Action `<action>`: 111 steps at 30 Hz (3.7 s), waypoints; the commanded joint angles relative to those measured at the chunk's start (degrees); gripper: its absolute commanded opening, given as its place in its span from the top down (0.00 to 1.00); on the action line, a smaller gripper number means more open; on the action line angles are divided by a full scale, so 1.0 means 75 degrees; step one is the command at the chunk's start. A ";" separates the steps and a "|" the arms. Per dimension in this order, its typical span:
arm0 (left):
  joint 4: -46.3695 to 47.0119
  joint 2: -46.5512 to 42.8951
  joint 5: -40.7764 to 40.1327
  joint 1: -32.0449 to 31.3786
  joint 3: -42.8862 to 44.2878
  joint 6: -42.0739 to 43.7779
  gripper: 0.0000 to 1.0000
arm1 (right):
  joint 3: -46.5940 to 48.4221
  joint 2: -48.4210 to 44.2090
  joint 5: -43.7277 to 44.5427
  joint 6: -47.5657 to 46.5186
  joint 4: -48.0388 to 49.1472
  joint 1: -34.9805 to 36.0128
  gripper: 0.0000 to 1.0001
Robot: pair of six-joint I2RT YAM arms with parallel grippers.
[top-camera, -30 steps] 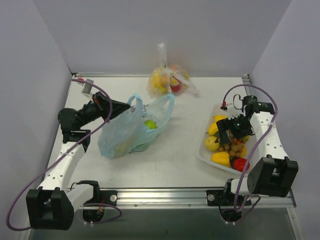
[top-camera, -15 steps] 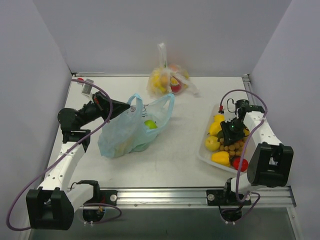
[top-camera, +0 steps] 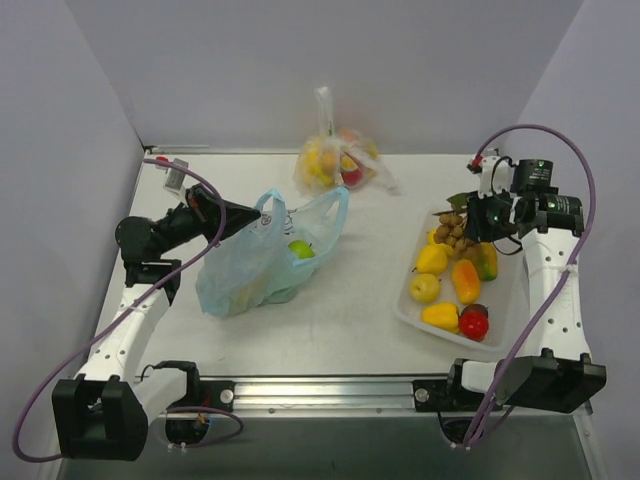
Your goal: Place the fake fruits into the plastic bag and tie a complex knot
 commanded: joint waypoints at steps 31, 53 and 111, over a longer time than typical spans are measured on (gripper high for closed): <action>0.0272 0.0058 -0.0006 -0.0057 0.0213 0.0093 1.00 | 0.1188 0.3132 -0.0192 0.3272 0.5338 0.6293 1.00; 0.0518 0.0246 0.0017 -0.0068 0.0248 -0.0060 1.00 | 0.0036 0.3376 -0.2066 0.2312 0.4953 0.7818 0.89; 0.0424 0.0152 0.0205 -0.0150 0.0107 0.0362 1.00 | -0.2786 0.2793 -0.0426 0.0436 0.0850 0.1126 0.30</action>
